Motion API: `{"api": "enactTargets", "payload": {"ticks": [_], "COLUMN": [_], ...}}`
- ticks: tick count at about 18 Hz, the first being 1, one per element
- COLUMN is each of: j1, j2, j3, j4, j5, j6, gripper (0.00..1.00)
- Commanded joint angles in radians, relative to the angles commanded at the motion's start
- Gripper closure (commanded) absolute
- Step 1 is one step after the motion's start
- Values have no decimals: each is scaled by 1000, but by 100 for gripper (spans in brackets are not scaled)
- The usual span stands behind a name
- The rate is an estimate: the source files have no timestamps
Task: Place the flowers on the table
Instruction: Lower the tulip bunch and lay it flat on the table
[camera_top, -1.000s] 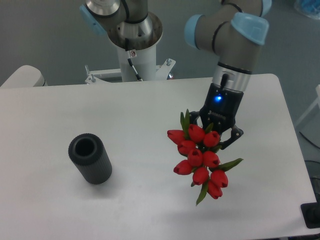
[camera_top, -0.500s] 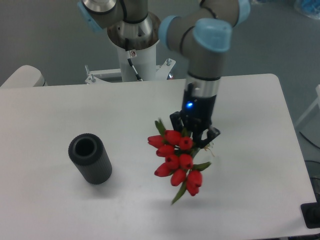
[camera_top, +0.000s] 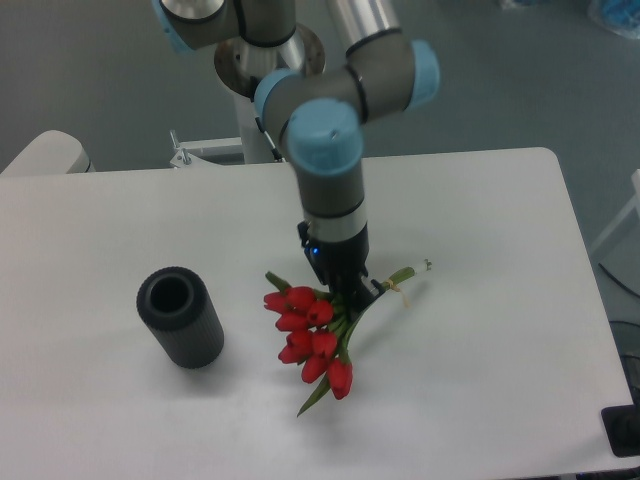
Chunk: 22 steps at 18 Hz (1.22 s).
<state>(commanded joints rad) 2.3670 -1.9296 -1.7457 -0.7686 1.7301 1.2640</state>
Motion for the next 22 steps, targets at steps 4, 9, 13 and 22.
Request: {"api": "enactTargets", "payload": {"ticks": [4, 9, 13, 22], "j1": [1, 24, 40, 44], "j2": [-54, -98, -146, -209], "j3": [35, 49, 78, 86], "j4": [6, 51, 52, 51], "j5": [64, 118, 123, 198], "j6": [11, -73, -196, -258], "gripper": [72, 72, 72, 69]}}
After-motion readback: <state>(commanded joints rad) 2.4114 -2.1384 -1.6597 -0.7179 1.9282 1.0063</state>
